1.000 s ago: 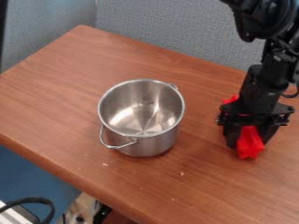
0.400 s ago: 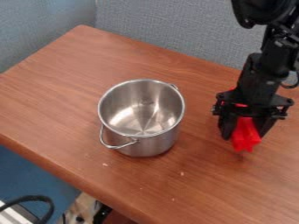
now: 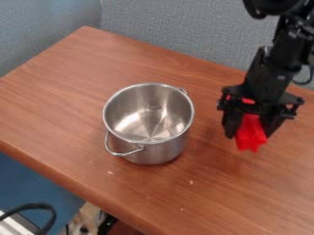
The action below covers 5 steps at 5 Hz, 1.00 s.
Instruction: Put the red object in the metal pot
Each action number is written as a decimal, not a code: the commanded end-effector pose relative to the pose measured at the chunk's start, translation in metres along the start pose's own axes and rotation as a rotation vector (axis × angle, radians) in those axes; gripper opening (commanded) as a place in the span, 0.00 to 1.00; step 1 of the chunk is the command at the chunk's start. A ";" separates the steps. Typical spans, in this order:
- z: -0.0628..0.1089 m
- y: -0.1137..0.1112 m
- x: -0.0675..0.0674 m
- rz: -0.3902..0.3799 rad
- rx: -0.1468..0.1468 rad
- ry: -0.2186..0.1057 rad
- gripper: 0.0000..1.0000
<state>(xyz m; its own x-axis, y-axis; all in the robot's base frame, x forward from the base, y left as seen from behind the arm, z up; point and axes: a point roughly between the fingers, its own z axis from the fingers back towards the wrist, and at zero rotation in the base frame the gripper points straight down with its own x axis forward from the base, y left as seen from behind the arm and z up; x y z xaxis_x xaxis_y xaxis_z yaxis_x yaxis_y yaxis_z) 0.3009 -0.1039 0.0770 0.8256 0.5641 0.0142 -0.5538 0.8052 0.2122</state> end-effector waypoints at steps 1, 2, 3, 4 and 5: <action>0.049 0.024 0.008 -0.020 -0.078 -0.042 0.00; 0.060 0.041 0.011 -0.074 -0.052 -0.020 0.00; 0.059 0.060 0.013 -0.132 -0.009 -0.005 0.00; 0.062 0.080 0.015 -0.197 0.014 0.014 0.00; 0.054 0.098 0.019 -0.186 0.001 0.016 0.00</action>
<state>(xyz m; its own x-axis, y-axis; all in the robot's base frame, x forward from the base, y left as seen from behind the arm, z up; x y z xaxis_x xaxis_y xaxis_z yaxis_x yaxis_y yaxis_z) 0.2665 -0.0270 0.1369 0.9052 0.4159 -0.0872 -0.3878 0.8924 0.2308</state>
